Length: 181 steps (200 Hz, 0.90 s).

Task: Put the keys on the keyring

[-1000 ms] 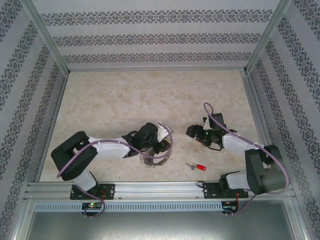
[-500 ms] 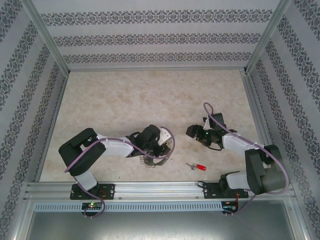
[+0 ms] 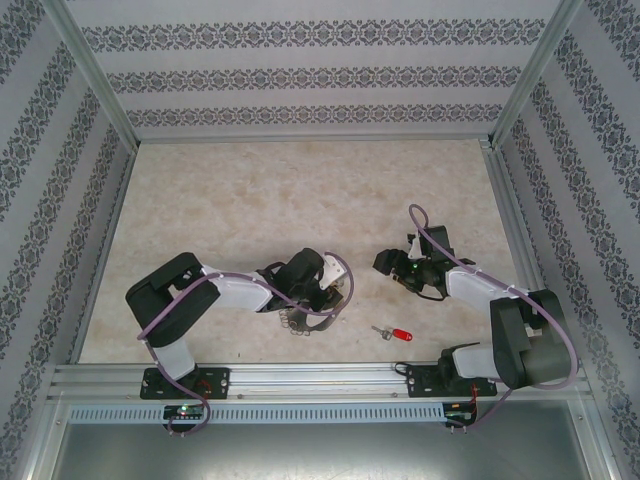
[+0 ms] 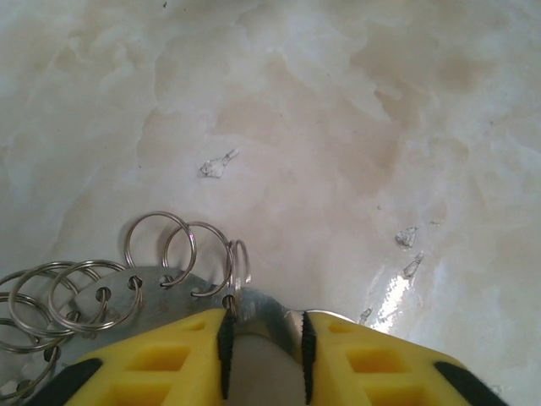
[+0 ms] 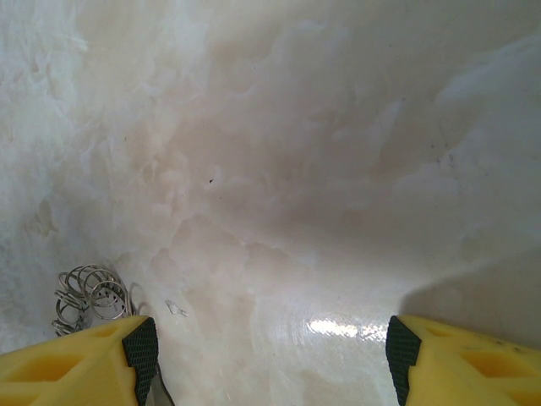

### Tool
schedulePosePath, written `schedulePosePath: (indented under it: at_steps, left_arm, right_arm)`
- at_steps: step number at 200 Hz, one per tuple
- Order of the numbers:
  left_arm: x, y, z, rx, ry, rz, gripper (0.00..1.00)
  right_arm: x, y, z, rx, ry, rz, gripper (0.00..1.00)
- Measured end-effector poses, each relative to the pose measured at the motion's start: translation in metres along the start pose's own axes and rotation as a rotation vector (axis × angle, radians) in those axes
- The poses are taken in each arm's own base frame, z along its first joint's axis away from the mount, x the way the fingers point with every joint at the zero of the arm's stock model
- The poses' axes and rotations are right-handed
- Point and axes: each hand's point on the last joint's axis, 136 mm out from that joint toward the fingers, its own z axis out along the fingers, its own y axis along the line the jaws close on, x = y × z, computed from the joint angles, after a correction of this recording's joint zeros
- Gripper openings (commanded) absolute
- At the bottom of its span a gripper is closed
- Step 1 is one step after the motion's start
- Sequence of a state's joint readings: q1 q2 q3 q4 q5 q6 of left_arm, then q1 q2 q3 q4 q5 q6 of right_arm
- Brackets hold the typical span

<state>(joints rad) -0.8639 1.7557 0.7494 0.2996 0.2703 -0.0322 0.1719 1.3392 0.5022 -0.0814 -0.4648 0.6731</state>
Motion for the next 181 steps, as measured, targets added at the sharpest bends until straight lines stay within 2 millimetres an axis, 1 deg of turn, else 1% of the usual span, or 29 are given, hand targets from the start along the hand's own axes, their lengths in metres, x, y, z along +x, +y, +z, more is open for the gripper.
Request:
schedulePosePath:
  at_steps: [23,66,73,113,127,145,170,177,181]
  left_arm:
    - [0.0000,0.0003,0.0009,0.000,0.000,-0.001,0.25]
    - [-0.0030,0.0010,0.0011,-0.001,-0.012,-0.001,0.23]
    - [-0.0044,0.0010,0.0012,-0.001,-0.018,-0.003,0.21]
    - [-0.0071,0.0012,0.0022,-0.001,-0.029,-0.005,0.19]
    - [-0.0063,0.0014,0.0034,-0.001,-0.027,-0.009,0.14]
    - [-0.0065,0.0017,0.0038,-0.002,-0.027,-0.013,0.12]
    - [-0.0070,0.0052,0.0035,-0.015,-0.030,-0.022,0.04]
    - [-0.0074,0.0063,0.0034,-0.019,-0.031,-0.023,0.00]
    - [-0.0077,0.0069,0.0033,-0.021,-0.032,-0.025,0.00]
  right_arm:
    - [0.0001,0.0000,0.0001,0.000,0.001,0.000,0.74]
    - [0.0000,-0.0017,0.0011,0.000,0.005,0.006,0.74]
    - [-0.0001,-0.0017,0.0011,-0.001,0.005,0.007,0.74]
    - [0.0000,-0.0015,0.0012,-0.002,0.006,0.007,0.74]
    - [0.0001,-0.0015,0.0012,-0.003,0.007,0.005,0.74]
    - [-0.0005,-0.0018,0.0008,-0.006,0.007,0.005,0.74]
    - [-0.0006,-0.0020,0.0007,-0.006,0.007,0.001,0.74]
    - [-0.0006,-0.0020,0.0007,-0.006,0.007,-0.002,0.74]
    - [-0.0006,-0.0020,0.0007,-0.006,0.007,-0.003,0.74]
